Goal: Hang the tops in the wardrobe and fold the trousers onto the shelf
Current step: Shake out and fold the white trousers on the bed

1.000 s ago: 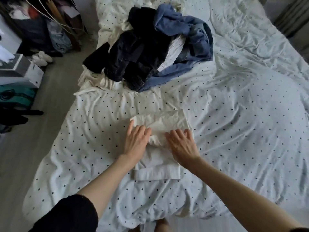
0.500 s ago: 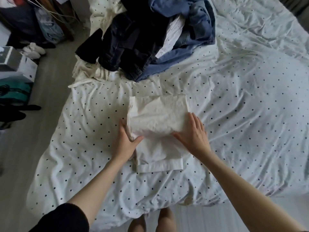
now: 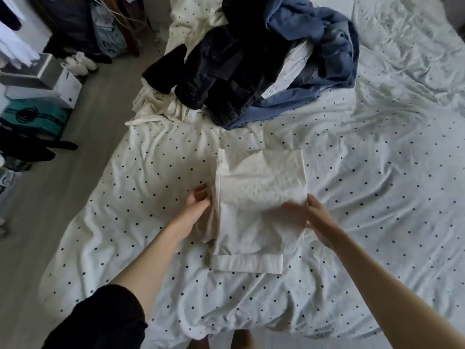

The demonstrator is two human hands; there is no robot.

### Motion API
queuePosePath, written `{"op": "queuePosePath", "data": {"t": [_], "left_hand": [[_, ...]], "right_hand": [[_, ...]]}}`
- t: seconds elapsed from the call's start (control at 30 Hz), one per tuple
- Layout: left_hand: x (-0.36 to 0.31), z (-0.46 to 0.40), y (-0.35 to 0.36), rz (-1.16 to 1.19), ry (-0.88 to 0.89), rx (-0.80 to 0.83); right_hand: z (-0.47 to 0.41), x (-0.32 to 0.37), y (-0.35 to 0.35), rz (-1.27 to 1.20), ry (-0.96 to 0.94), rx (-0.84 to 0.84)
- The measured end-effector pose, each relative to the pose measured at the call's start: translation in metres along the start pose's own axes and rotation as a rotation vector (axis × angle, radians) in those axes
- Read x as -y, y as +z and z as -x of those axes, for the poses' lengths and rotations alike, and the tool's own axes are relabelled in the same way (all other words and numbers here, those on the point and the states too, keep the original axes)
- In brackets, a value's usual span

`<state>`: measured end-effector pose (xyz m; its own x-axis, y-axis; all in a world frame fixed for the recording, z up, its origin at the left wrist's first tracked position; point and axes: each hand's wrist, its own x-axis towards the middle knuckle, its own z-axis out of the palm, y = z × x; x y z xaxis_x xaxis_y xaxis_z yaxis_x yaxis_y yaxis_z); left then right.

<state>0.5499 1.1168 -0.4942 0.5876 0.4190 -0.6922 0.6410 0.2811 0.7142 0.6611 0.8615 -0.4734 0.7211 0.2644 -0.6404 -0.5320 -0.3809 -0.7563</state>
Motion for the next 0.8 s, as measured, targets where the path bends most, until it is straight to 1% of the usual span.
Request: {"op": "queuePosePath", "data": {"t": [0.07,0.17,0.23,0.37,0.5,0.63,0.73,0.8], "left_hand": [[-0.003,-0.005,-0.007,0.009,-0.045,0.035],[-0.001,-0.010,-0.013,-0.155,-0.063,0.166],[-0.002,-0.010,-0.013,-0.235,-0.071,0.214],[-0.001,-0.013,-0.009,-0.300,-0.028,0.173],[-0.021,-0.016,-0.006,-0.245,0.075,0.092],[-0.066,-0.025,-0.002,-0.178,0.220,-0.024],[-0.104,-0.030,0.000,-0.164,0.281,-0.026],[-0.126,-0.035,0.002,-0.169,0.298,-0.003]], "right_hand": [[-0.007,0.002,-0.003,0.030,0.044,0.042],[-0.014,0.005,-0.002,0.070,0.114,0.036],[-0.015,0.007,0.000,0.065,0.146,0.014],[-0.012,0.013,0.003,0.066,0.156,-0.027],[-0.011,0.032,0.002,0.003,0.115,-0.059],[-0.015,0.070,-0.008,-0.087,0.070,-0.008],[-0.021,0.101,-0.015,-0.049,0.014,0.008],[-0.028,0.120,-0.019,0.009,-0.069,-0.027]]}}
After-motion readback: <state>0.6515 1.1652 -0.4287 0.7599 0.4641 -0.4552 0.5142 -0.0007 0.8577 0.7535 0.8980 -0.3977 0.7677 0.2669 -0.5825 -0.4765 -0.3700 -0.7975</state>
